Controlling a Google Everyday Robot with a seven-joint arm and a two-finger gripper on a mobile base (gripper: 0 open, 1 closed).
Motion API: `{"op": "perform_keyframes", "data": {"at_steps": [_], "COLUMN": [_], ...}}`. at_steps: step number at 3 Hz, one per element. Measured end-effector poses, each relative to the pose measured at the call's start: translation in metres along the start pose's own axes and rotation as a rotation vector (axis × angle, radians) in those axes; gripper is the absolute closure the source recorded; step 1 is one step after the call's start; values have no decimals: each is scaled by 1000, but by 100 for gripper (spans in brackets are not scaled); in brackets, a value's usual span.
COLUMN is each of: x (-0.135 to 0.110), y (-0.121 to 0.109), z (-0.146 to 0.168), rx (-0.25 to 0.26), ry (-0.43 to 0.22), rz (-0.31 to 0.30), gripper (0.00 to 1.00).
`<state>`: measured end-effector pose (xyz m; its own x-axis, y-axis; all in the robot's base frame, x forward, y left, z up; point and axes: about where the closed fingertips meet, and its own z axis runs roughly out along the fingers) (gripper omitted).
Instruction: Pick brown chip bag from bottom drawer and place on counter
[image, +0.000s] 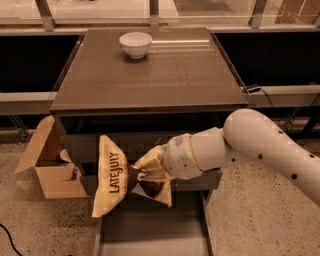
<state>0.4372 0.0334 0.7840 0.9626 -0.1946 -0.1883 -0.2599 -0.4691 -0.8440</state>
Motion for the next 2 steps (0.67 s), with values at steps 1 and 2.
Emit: {"op": "perform_keyframes", "data": {"at_steps": [1, 2], "x": [0, -1], "y": [0, -16], "z": [0, -7], "rx": [0, -5], "ry": [0, 10], "rz": [-1, -38], "gripper": [100, 100]}}
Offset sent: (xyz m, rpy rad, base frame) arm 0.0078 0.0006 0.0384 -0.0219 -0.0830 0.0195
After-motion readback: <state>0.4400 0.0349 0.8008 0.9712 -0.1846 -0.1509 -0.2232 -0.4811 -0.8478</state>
